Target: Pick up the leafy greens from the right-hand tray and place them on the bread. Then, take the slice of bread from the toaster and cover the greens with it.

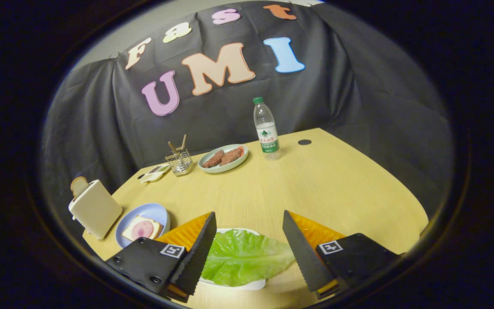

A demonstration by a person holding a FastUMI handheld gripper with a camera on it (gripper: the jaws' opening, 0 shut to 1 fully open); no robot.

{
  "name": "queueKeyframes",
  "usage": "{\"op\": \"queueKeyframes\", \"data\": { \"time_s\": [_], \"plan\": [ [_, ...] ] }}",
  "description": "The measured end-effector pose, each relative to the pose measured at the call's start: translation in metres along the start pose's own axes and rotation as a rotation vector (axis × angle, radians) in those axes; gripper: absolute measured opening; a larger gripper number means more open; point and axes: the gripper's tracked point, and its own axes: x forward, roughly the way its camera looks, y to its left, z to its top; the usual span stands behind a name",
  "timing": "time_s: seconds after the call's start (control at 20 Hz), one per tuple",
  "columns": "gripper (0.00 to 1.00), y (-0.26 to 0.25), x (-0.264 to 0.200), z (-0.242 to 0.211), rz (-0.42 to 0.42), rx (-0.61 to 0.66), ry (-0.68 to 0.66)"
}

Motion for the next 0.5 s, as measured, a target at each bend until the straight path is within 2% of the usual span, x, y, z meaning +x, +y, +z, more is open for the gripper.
{"op": "queueKeyframes", "data": {
  "time_s": [0.5],
  "plan": [
    [0.96, -0.029, 0.011, -0.034, -0.051, -0.045, 0.114]
  ]
}}
